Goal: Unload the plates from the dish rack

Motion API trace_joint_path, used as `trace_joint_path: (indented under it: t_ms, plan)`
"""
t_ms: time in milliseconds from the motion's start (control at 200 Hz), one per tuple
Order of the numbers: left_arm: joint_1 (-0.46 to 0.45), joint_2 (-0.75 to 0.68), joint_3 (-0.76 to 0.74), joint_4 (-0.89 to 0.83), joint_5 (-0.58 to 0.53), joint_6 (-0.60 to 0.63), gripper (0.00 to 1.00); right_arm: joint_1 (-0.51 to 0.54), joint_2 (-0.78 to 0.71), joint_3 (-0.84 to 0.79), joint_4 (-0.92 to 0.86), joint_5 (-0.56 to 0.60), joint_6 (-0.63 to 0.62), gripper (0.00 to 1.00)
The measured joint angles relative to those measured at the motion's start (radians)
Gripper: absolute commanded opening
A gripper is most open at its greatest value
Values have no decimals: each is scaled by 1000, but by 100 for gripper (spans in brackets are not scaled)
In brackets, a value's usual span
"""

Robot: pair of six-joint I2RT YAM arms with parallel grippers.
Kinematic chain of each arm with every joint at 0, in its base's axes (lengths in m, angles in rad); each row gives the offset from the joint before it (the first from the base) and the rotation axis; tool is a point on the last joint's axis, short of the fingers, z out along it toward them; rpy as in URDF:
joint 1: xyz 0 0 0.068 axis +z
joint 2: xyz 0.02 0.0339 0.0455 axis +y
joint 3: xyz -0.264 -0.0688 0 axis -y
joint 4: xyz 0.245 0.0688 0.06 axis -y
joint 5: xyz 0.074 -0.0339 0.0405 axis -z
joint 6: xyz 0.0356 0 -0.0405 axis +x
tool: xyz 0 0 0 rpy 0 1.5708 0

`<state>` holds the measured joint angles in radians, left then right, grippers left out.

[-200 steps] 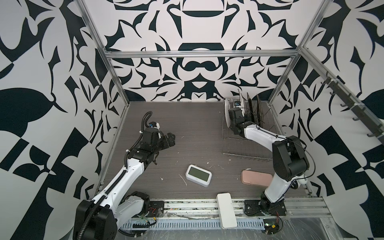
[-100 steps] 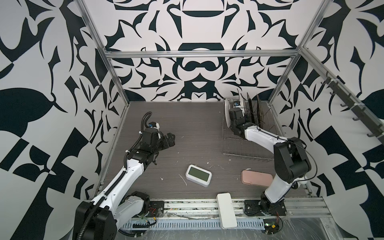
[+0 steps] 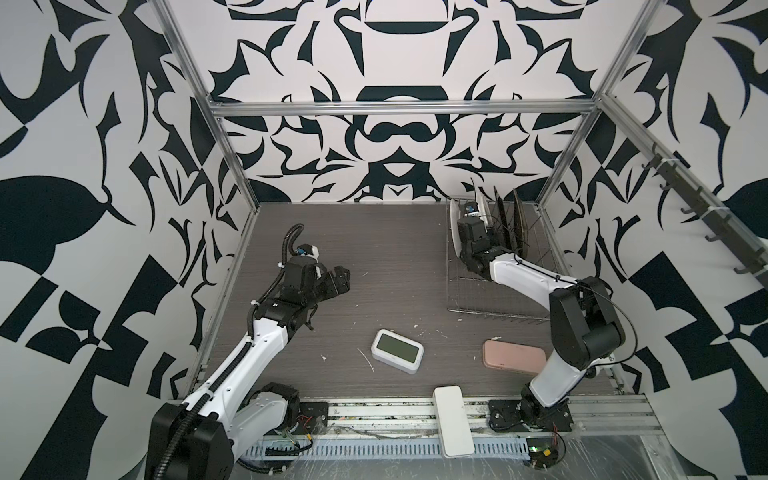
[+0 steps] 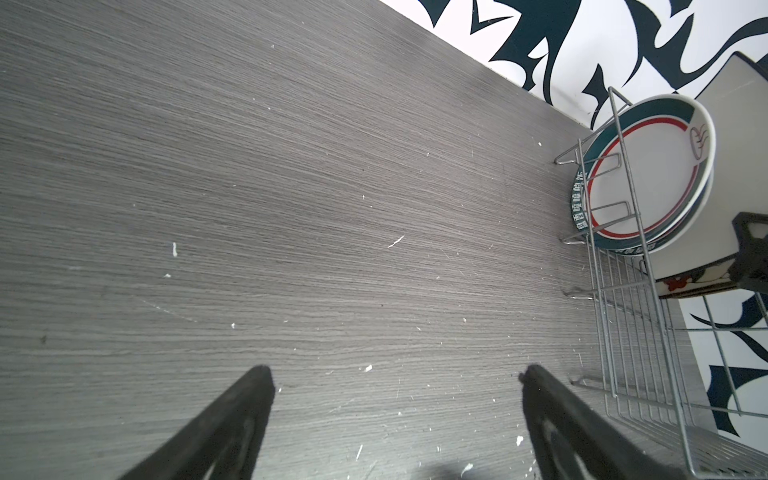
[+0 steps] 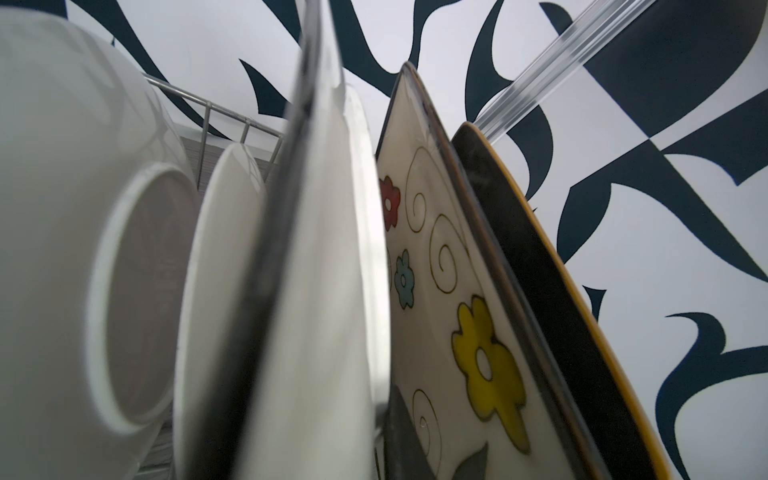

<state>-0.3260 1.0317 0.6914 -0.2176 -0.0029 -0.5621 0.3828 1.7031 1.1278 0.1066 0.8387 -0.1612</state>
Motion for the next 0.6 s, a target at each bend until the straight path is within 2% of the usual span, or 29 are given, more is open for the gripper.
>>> trace_joint_path:
  t_ms: [600]
  plan:
    - [0, 0, 0, 0, 0, 0, 97, 6, -55, -72, 81, -12, -51, 0]
